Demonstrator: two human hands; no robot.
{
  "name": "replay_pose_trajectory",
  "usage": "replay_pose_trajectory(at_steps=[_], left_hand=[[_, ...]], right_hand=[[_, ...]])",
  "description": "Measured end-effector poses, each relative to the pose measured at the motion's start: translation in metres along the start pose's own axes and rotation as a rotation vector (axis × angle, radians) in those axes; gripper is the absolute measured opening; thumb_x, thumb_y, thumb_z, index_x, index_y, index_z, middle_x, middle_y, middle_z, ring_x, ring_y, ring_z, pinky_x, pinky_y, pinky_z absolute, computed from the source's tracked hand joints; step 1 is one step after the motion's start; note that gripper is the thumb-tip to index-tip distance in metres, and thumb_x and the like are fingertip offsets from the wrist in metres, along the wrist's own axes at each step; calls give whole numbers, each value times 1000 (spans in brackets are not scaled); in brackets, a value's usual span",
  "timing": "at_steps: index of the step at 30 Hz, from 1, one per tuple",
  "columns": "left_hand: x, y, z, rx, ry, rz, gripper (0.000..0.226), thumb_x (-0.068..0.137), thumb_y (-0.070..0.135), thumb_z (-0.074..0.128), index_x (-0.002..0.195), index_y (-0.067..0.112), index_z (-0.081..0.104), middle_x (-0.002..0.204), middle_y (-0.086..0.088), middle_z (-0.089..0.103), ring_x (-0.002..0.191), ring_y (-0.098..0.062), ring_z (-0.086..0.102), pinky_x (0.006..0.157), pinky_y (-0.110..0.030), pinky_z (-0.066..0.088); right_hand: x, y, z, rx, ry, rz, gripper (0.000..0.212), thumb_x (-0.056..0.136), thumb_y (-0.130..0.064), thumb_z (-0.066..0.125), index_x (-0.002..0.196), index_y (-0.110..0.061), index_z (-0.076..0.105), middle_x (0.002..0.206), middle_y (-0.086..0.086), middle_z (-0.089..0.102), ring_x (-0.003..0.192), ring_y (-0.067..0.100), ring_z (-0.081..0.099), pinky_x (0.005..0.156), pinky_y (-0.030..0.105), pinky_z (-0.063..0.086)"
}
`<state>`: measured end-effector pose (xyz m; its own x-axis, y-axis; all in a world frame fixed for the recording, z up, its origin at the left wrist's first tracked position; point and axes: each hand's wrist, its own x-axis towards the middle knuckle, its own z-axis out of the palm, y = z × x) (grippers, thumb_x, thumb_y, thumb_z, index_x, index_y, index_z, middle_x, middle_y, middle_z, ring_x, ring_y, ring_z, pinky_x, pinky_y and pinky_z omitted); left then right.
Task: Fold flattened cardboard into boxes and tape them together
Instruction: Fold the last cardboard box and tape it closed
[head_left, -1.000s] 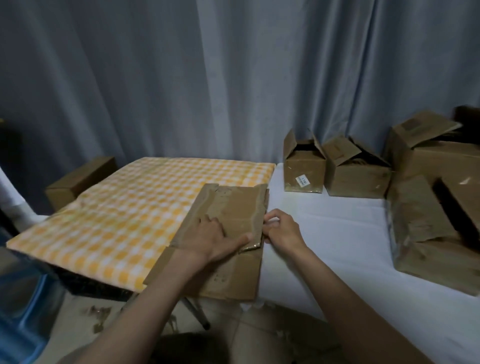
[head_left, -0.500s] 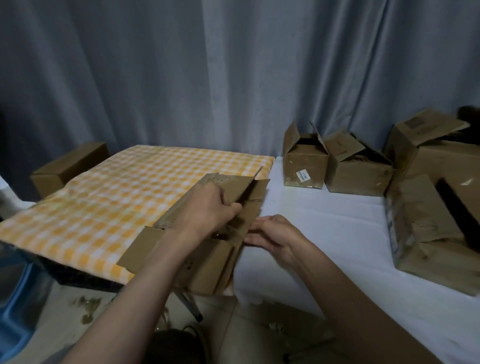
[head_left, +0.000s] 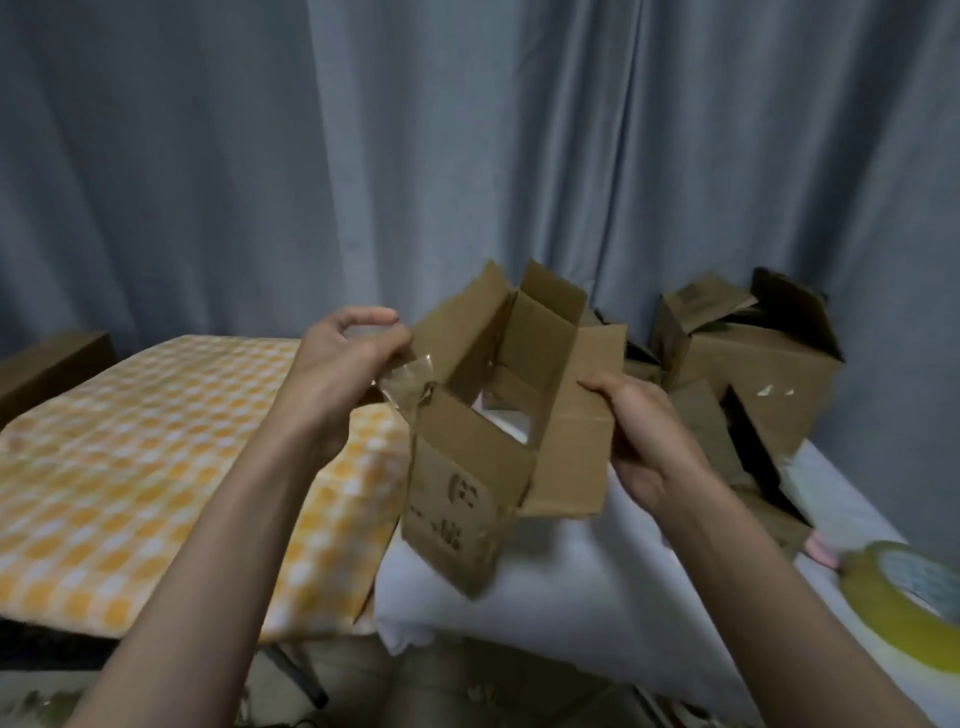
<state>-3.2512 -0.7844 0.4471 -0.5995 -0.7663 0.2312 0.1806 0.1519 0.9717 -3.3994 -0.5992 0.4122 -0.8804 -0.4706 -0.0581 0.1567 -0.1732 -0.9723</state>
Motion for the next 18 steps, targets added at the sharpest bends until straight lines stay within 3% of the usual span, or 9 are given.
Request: replay_pose_trajectory(at_steps=[3,5,8,11,18], left_hand=[[-7,-8,22,55,-126,-88,28,84,3,63,109,13,69,71,1,71,57,-6,63,49,-19,50],[-10,-16,35,106,-222,-132,21,84,3,65,102,9,74,77,-3,73,60,-8,64,50,-19,51],[-14,-23,48,95,-284,-206,9,86,9,68,84,6,77,75,-9,71,63,-16,63,53,-21,54],[-15,-25,55,126,-293,-215,15,85,10,67,72,7,75,69,-11,67,61,-18,60,53,-22,55],[-13,-12,52,193,-282,-2,17,80,14,67,68,4,72,64,-10,62,58,-17,55,49,-21,48]], right_hand=[[-7,-12,-25,-26,73,3,9,94,-19,65,93,-13,71,80,9,74,79,25,69,78,38,57],[-12,-12,-36,-83,77,26,10,94,-21,66,90,-13,71,75,9,74,79,27,69,82,43,57],[-16,-12,-47,-156,91,63,11,95,-22,65,88,-14,67,85,14,72,84,30,68,86,45,56],[-14,-15,-57,-160,118,87,8,96,-20,63,90,-15,62,89,15,69,82,29,67,73,39,56],[0,7,-60,-43,131,176,10,96,-19,63,104,-13,61,93,17,71,80,29,70,49,31,56]])
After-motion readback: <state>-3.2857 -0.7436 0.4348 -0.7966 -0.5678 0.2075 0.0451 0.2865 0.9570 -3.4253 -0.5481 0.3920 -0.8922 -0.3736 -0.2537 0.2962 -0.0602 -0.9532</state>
